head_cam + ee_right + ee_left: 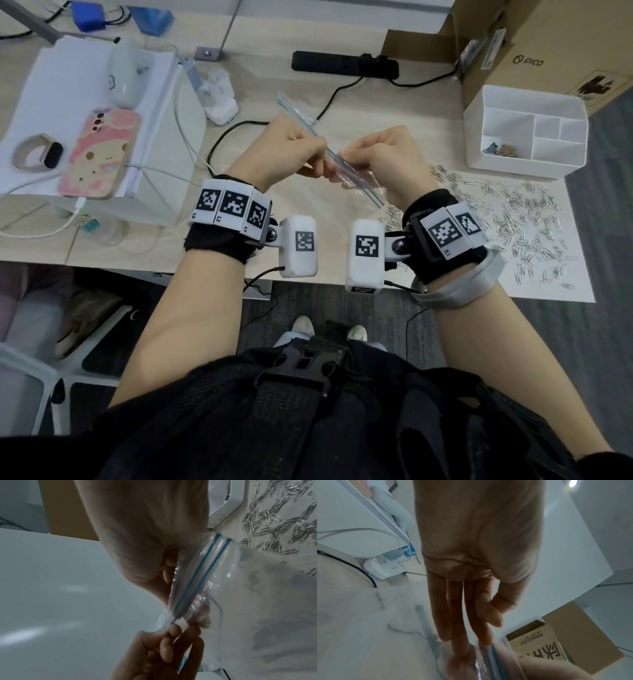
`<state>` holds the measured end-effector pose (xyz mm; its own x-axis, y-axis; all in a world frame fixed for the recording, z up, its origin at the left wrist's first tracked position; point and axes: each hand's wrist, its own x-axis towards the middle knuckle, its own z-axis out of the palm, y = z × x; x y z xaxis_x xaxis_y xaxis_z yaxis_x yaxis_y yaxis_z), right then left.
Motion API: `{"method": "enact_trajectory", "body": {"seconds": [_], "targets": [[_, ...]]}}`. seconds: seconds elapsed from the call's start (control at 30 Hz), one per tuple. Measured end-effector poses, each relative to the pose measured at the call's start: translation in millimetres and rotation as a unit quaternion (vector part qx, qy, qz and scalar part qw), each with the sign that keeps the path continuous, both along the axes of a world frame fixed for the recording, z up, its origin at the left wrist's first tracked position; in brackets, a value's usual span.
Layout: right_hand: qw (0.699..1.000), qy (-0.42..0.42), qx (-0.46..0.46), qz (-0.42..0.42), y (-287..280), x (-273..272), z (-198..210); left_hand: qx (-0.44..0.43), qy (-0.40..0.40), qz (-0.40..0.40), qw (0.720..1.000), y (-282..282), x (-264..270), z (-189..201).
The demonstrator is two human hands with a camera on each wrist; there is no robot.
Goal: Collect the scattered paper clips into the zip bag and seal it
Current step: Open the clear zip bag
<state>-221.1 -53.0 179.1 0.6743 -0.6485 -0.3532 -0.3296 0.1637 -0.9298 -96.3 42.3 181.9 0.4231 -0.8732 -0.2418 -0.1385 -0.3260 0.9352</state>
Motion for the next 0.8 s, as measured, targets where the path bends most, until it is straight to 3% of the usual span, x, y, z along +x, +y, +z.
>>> {"method": "enact_trajectory", "body": {"seconds": [0.6,0.7,0.8], "targets": [[0.995,0.063,-0.039,-0.071,0.6,7.9,-25.9,0.069,-0.042,-0.008,0.997,-6.7,-6.7,-2.6],[0.977,0.116,-0.101,-0.149,-21.8,-4.0,-27.7,0.072,-0.029,0.029,0.997,3.4,1.7,-3.8],[0.982,0.093,-0.087,-0.142,-34.9,-8.0,-18.3,0.057,-0.019,0.071,0.996,11.6,14.8,-3.7]]}}
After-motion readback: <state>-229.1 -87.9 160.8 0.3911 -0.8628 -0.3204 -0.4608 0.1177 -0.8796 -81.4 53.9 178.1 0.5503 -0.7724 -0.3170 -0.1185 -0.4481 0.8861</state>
